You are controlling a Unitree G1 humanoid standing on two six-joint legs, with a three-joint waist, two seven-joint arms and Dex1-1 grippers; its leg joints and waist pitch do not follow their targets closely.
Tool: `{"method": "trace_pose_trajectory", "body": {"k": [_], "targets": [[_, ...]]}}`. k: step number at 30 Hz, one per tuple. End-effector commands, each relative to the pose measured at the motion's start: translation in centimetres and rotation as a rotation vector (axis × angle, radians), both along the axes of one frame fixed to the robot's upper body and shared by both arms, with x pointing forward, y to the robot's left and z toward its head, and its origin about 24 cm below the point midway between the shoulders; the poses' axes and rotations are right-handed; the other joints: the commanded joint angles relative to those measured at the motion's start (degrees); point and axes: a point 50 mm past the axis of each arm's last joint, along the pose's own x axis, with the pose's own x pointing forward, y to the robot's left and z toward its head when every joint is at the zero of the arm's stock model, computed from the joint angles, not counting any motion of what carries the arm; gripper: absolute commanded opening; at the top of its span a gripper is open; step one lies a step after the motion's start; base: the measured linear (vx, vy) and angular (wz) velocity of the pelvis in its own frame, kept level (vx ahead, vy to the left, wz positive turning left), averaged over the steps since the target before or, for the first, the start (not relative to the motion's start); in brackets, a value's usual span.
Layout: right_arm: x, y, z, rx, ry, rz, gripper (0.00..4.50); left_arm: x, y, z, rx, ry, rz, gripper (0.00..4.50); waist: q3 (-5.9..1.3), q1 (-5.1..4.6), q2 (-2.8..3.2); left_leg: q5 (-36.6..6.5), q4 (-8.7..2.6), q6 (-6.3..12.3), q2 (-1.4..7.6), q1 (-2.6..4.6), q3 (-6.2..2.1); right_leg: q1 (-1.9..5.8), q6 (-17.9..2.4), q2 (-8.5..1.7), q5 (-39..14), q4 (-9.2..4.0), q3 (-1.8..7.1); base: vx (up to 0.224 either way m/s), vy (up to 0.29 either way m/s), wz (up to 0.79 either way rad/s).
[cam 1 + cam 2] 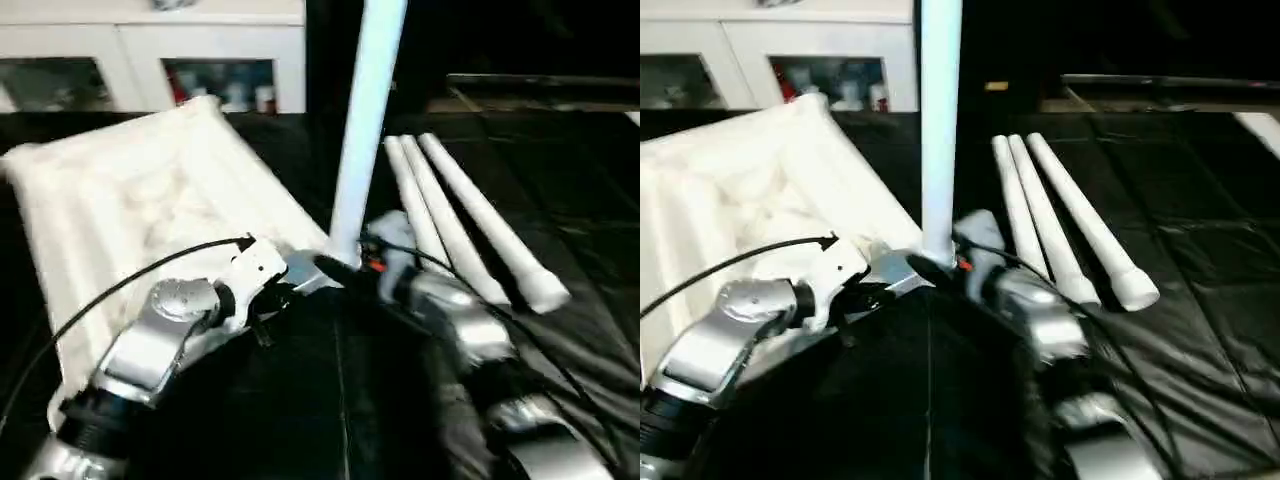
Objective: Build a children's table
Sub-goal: Rotate leg to tighten
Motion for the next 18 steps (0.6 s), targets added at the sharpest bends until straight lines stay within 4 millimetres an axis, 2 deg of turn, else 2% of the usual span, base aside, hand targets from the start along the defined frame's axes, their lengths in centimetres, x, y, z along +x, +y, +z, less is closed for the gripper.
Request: {"method": "trace_pose_trajectory", "body": {"k": [1,2,4,5,6,7,9,11,13,14,16,17,18], "targets": [[-1.3,-0.2,-1.2,-0.020,0.060,0.085,4.22,-0.1,0.3,-1.0,0.045,0.039,-0.038,0.00,-3.81,0.11,1.02,-1.58,-2.86,7.03,6.68,-0.07,-2.84,2.64,-16.28,-7.00,3.38,-2.12,4.33,0.000,0.000,0.00],[-1.4,-0.3,-1.1,-0.022,0.054,0.097,4.30,-0.1,0.3,-1.1,0.049,0.040,-0.047,0.00,-3.97,0.08,0.82,-0.37,-2.62,7.94,6.59,-0.24,-2.80,2.83,-16.40,-6.92,5.10,-2.00,4.23,0.000,0.000,0.00],[-1.9,-0.9,-0.5,-0.036,0.029,0.153,4.45,-0.1,0.6,-1.2,0.062,0.047,-0.083,0.00,-4.21,0.14,0.86,1.51,-2.27,9.26,6.64,-0.44,-2.92,2.74,-16.69,-6.83,7.14,-1.59,4.07,0.000,0.000,0.00],[-2.1,-1.2,-0.2,-0.046,0.018,0.177,4.45,-0.1,0.7,-1.2,0.065,0.046,-0.111,0.00,-4.10,0.34,1.00,1.32,-2.13,9.88,6.56,-0.67,-3.01,2.78,-16.42,-6.79,6.24,-1.80,3.93,0.000,0.000,0.00],[-2.2,-1.4,0.0,-0.055,0.008,0.195,4.45,-0.1,0.8,-1.3,0.067,0.052,-0.126,0.00,-3.95,0.25,1.09,-0.82,-2.22,9.81,6.72,-0.76,-2.94,2.66,-16.28,-6.80,3.35,-2.10,3.84,0.000,0.000,0.00],[-2.3,-1.7,0.2,-0.063,-0.002,0.209,4.45,-0.1,0.9,-1.3,0.073,0.050,-0.146,0.00,-3.90,0.24,1.04,-2.13,-2.30,9.33,6.82,-0.77,-2.92,2.68,-16.13,-6.94,1.45,-2.24,3.86,0.000,0.000,0.00],[-2.3,-2.1,0.7,-0.091,-0.019,0.231,4.45,-0.1,1.1,-1.4,0.085,0.062,-0.180,0.00,-3.73,0.23,0.97,-5.83,-2.54,6.86,6.86,-0.75,-3.04,2.78,-15.33,-7.06,-5.53,-2.85,3.98,0.000,0.000,0.00],[-2.3,-2.4,0.9,-0.128,-0.034,0.248,4.45,-0.3,1.3,-1.5,0.100,0.064,-0.216,0.00,-3.68,0.36,1.10,-7.41,-2.57,5.33,6.87,-0.48,-3.00,2.50,-14.86,-7.04,-8.72,-3.18,4.12,0.000,0.000,0.00],[-2.3,-2.8,1.3,-0.169,-0.051,0.279,4.45,-0.4,1.5,-1.6,0.116,0.068,-0.255,0.00,-3.77,0.46,1.13,-7.78,-2.59,4.31,6.92,-0.31,-2.90,2.43,-14.60,-6.93,-8.81,-3.06,4.21,0.000,0.000,0.00],[-2.3,-2.9,1.4,-0.182,-0.056,0.288,4.45,-0.5,1.5,-1.6,0.118,0.070,-0.268,0.00,-3.93,0.51,1.09,-6.87,-2.49,4.15,6.87,-0.39,-2.83,2.61,-14.70,-6.92,-7.21,-2.77,4.19,0.000,0.000,0.00],[-2.3,-3.2,1.7,-0.210,-0.065,0.297,4.45,-0.6,1.7,-1.6,0.126,0.074,-0.289,0.00,-4.10,0.68,1.16,-5.54,-2.34,4.37,6.92,-0.42,-2.76,2.61,-15.03,-6.86,-4.61,-2.38,4.11,0.000,0.000,0.00],[-2.3,-3.4,1.9,-0.225,-0.071,0.298,4.45,-0.6,1.8,-1.6,0.129,0.074,-0.309,0.00,-4.32,0.94,0.97,-4.46,-2.18,4.89,6.84,-0.48,-2.73,2.71,-15.09,-6.79,-3.07,-2.16,4.05,0.000,0.000,0.00],[-2.2,-3.7,2.2,-0.244,-0.082,0.308,4.45,-0.9,1.8,-1.5,0.115,0.085,-0.347,0.00,-4.38,1.19,1.11,-3.76,-2.12,5.19,6.90,-0.38,-2.71,2.59,-15.28,-6.80,-2.07,-1.99,3.99,0.000,0.000,0.00]]}}
